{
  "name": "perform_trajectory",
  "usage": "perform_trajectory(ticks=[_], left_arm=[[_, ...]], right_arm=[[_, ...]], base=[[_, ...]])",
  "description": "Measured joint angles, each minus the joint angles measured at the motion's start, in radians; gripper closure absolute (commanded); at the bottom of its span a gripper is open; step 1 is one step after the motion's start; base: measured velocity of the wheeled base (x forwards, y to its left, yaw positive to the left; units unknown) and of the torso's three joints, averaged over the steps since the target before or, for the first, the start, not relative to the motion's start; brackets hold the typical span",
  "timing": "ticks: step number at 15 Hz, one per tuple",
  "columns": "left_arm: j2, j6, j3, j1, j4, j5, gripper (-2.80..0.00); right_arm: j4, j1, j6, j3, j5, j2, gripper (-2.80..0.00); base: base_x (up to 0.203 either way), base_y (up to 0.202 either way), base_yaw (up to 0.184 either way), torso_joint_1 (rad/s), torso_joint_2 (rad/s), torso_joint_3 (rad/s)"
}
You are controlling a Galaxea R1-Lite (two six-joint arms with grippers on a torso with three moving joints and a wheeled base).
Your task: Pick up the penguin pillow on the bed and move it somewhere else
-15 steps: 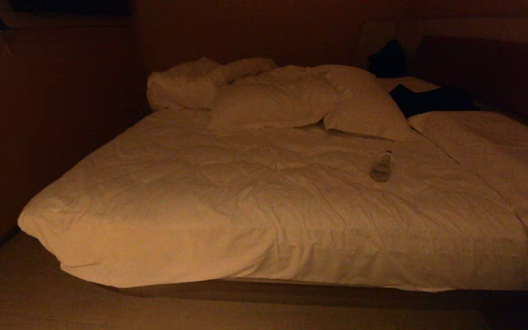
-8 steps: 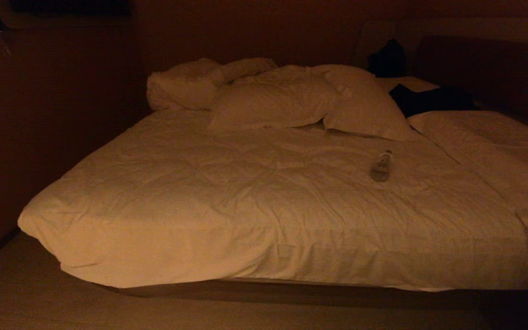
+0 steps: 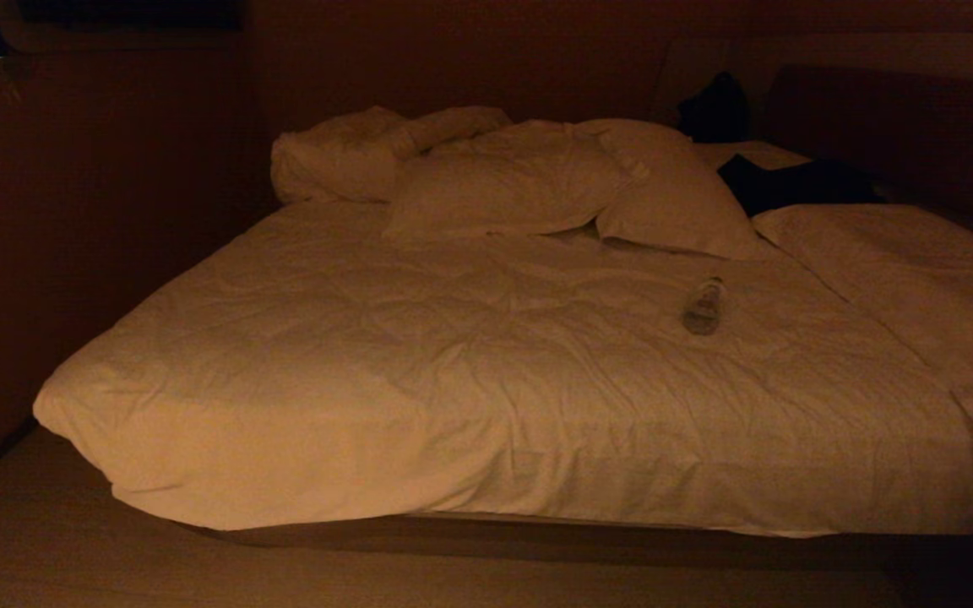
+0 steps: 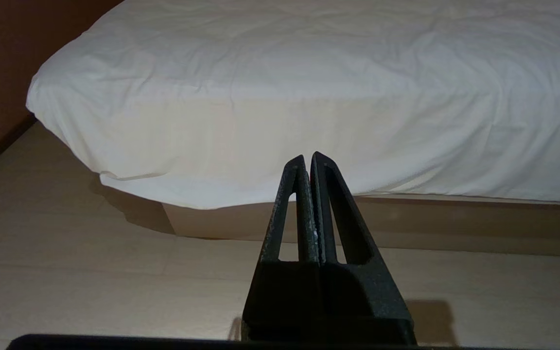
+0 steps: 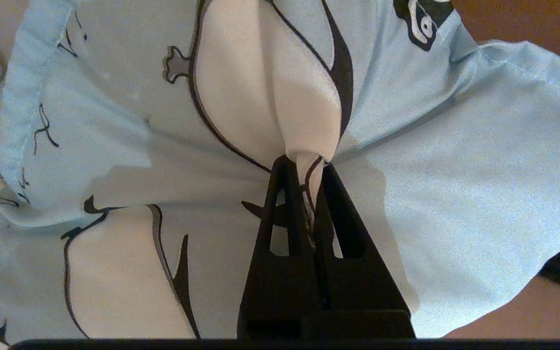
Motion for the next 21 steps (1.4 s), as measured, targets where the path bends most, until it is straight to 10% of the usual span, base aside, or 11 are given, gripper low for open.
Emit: perform_trajectory(ticks=[17, 18, 19, 21], left_arm=[[0.0, 0.0, 0.0, 0.0, 0.0, 0.0, 0.0], [0.0, 0.0, 0.0, 0.0, 0.0, 0.0, 0.0], [0.0, 0.0, 0.0, 0.0, 0.0, 0.0, 0.0], [0.0, 0.0, 0.0, 0.0, 0.0, 0.0, 0.0]], right_arm=[[-0.512, -0.005, 0.16, 0.0, -0.285, 0.279, 0.0], [-0.542, -0.005, 0.16, 0.0, -0.285, 0.278, -1.86], [-0.567, -0.005, 0.16, 0.0, -0.284, 0.276, -2.8], [-0.586, -0.006, 0.163, 0.0, -0.276, 0.261, -2.8]], base=[[0.0, 0.0, 0.0, 0.0, 0.0, 0.0], [0.0, 0.0, 0.0, 0.0, 0.0, 0.0], [0.0, 0.0, 0.0, 0.0, 0.0, 0.0], [0.0, 0.0, 0.0, 0.0, 0.0, 0.0]])
